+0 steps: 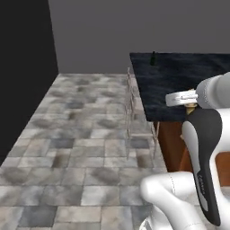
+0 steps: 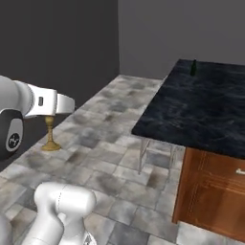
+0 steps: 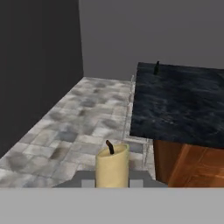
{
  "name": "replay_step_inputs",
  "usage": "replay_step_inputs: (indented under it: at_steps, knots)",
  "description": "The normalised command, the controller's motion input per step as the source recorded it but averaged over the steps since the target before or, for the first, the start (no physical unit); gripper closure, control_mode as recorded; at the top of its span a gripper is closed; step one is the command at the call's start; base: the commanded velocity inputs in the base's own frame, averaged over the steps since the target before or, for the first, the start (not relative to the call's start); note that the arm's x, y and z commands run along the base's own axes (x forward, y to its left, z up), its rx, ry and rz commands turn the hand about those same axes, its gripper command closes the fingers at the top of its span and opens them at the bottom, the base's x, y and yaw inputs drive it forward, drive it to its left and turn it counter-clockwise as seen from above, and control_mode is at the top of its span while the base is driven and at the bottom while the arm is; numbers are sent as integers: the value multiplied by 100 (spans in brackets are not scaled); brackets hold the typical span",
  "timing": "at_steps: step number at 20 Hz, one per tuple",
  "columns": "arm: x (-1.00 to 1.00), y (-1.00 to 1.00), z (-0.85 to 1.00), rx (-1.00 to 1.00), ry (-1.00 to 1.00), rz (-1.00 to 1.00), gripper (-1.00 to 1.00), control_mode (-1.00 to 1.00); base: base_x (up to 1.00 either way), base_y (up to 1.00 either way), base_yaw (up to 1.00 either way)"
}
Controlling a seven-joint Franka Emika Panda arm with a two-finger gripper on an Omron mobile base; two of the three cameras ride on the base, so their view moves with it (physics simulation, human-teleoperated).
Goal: Get the candle and the beer from the cabinet and move them to the dining counter.
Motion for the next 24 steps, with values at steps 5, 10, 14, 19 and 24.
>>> replay_step_inputs:
  at_steps: [5, 10, 14, 19, 24]
  knots:
    - [0, 0, 0, 0, 0, 0, 100, 100, 61, 92, -65]
    - [0, 0, 0, 0, 0, 0, 100, 100, 57, 100, -57]
    - [0, 0, 0, 0, 0, 0, 100, 100, 54, 100, -57]
    - [0, 0, 0, 0, 0, 0, 100, 100, 53, 100, -56]
    - [0, 0, 0, 0, 0, 0, 100, 100, 49, 100, -54]
